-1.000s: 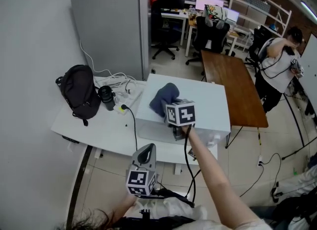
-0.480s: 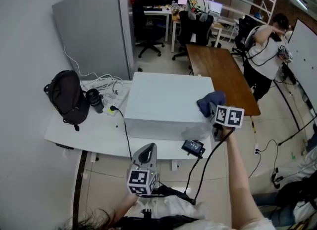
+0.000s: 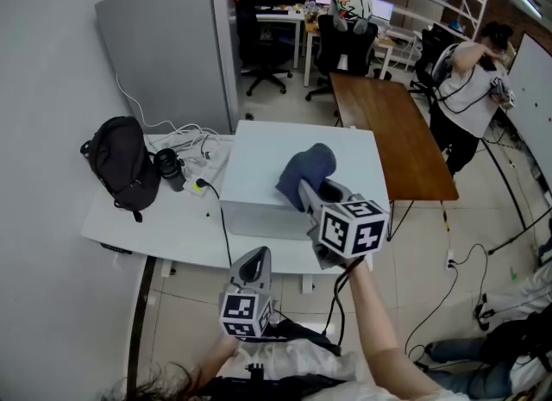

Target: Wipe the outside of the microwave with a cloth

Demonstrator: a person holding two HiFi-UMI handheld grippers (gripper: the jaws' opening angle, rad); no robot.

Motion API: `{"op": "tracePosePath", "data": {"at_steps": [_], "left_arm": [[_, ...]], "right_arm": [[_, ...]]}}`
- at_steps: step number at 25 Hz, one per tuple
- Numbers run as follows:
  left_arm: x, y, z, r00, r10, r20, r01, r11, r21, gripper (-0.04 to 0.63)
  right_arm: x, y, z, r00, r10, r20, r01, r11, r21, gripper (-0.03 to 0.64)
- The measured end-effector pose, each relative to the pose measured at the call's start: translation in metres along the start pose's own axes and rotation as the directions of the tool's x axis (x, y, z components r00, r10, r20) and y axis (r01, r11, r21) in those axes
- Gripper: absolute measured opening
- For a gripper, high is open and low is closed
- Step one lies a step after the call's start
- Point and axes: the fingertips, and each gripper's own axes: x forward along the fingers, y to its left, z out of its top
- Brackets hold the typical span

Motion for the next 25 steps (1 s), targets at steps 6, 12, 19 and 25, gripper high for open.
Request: {"op": "tracePosePath", "data": {"at_steps": [6,12,19,25], "left_arm": [[-0.014,0.020,-0.005,0.998,0.062,-0.005,-0.062,0.998,-0.011,-0.006],[-0.026,0.030,-0.004,0.996,0.093,-0.007,-0.093,0.996,-0.015,-0.006],[-0.017,0.023,-0.006,0.998,0.057,-0.008,-0.058,0.998,-0.016,-0.006],[-0.004,-0.003,-0.009,1.000,-0.023,-0.021,0.023,1.000,-0.009,-0.006]], "right_arm": [[0.075,0.111,-0.053,0.980,0.135,-0.149,-0.158,0.975,-0.155,0.084],[0.074,0.089,-0.077,0.977,0.062,-0.205,-0.105,0.973,-0.205,0.084],[-0.020,-0.037,-0.073,0.975,-0.172,-0.144,0.155,0.980,-0.122,0.084],[-0.126,-0.157,-0.086,0.898,-0.426,-0.115,0.426,0.904,-0.023,0.084]]}}
